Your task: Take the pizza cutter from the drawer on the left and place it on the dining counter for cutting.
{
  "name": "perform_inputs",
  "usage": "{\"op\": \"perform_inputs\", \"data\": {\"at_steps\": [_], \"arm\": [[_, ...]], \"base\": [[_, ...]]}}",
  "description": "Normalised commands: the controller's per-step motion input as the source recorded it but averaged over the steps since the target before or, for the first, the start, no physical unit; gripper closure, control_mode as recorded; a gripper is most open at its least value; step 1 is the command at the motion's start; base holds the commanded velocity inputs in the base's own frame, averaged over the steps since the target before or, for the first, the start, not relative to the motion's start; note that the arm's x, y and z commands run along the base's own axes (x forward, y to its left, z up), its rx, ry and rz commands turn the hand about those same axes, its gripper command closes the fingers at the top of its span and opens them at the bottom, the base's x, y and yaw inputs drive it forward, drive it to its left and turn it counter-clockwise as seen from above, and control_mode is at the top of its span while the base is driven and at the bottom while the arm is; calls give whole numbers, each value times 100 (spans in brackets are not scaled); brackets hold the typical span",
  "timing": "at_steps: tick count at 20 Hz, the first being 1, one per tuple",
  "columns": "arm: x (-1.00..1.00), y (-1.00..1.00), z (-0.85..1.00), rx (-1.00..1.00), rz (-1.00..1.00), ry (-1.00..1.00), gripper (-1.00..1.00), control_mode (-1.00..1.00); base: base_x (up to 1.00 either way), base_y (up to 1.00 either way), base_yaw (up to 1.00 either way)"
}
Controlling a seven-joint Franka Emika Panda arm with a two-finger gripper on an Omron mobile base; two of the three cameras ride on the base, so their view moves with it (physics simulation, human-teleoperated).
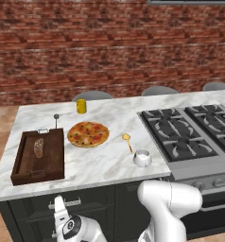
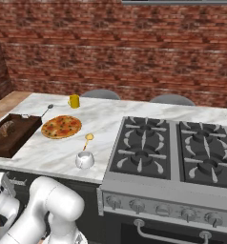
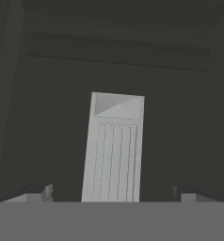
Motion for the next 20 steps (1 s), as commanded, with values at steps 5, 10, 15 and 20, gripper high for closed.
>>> {"op": "perform_inputs", "data": {"at_steps": [5, 10, 15, 20], "arm": [[0, 0, 0, 0, 0, 0, -100, -100], [0, 0, 0, 0, 0, 0, -100, -100], [0, 0, 0, 0, 0, 0, 100, -100], [0, 0, 0, 0, 0, 0, 100, -100]], "base": [[0, 0, 0], [0, 0, 0], [0, 0, 0], [0, 0, 0]]}}
